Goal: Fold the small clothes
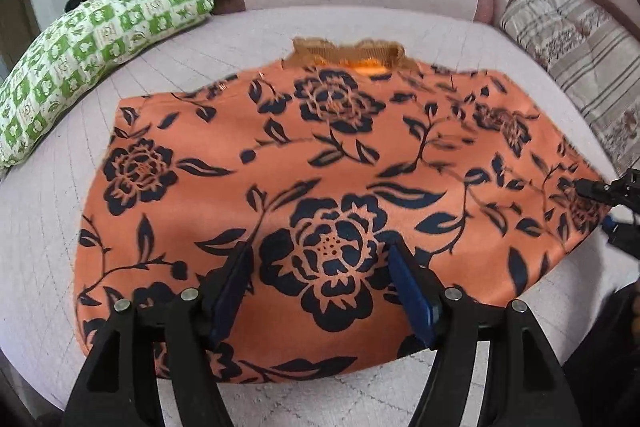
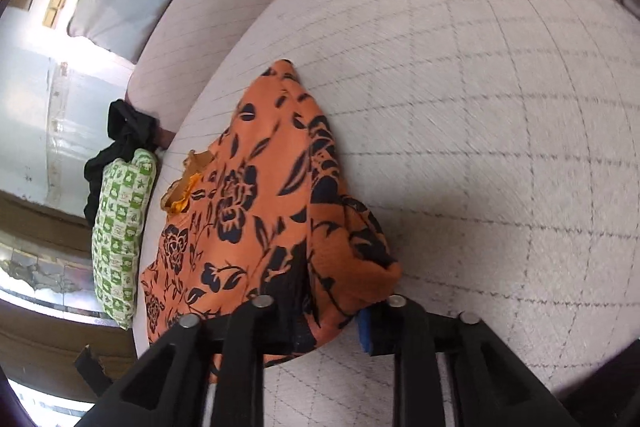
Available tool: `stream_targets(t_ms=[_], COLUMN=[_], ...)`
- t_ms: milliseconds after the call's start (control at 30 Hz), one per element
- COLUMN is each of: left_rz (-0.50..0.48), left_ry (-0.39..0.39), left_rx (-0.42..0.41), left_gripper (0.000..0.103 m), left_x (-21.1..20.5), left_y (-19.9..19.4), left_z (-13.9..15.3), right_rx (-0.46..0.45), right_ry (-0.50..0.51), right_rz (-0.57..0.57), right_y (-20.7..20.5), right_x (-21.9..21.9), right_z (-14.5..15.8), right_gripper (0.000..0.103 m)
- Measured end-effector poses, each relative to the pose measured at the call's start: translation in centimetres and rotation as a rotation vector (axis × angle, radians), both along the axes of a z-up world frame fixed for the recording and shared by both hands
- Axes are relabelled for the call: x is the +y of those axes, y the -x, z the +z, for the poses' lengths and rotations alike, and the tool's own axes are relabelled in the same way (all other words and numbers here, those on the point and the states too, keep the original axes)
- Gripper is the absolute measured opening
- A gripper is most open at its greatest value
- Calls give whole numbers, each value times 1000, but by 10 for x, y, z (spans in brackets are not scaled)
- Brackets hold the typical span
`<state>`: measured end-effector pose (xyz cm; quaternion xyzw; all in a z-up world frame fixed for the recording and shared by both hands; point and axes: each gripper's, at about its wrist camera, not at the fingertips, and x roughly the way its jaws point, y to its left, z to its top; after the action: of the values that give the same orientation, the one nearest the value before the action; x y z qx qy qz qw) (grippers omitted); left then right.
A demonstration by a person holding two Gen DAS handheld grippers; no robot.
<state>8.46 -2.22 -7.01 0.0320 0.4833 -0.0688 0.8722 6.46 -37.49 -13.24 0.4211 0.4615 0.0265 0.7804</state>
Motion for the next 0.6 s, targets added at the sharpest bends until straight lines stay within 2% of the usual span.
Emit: stream_targets(t_ms=[33,67,100,167,200,233,500,567,600], left_rz=[10,16,21,18,13,2,4,4,4], left_ry=[0,3,3,-17,-32,-53,-51,-47,-46], left_rx=[-16,-33,-38,21,35,10,11,13,13], left_gripper=[71,71,71,71,71,73,73,74,74], left_x=[2,5,6,5,3,1,0,0,1], left_y=[2,3,3,-4,-6,-4,-4,-3,-2], left_z=[4,7,8,-7,-13,-15,-14,-14,-14], right_rx=[1,0,-6,-18,-16,1,8,-1,-7], right_ry=[-25,-47,-74,-81,-79,-73,-3,56,126], right_rz=[-3,-8,-23,-20,-8,-6,-4,5,15], right_y=[0,0,0,-3,-7,-9,-8,-7,-6], right_x=[-2,-2,-4,-5,-4,-3,2,4,7], right_z=[-2,-4,-6,-6,-6,-7,-7,-1,7], right_gripper=[56,63,64,59,34,21,21,16,14])
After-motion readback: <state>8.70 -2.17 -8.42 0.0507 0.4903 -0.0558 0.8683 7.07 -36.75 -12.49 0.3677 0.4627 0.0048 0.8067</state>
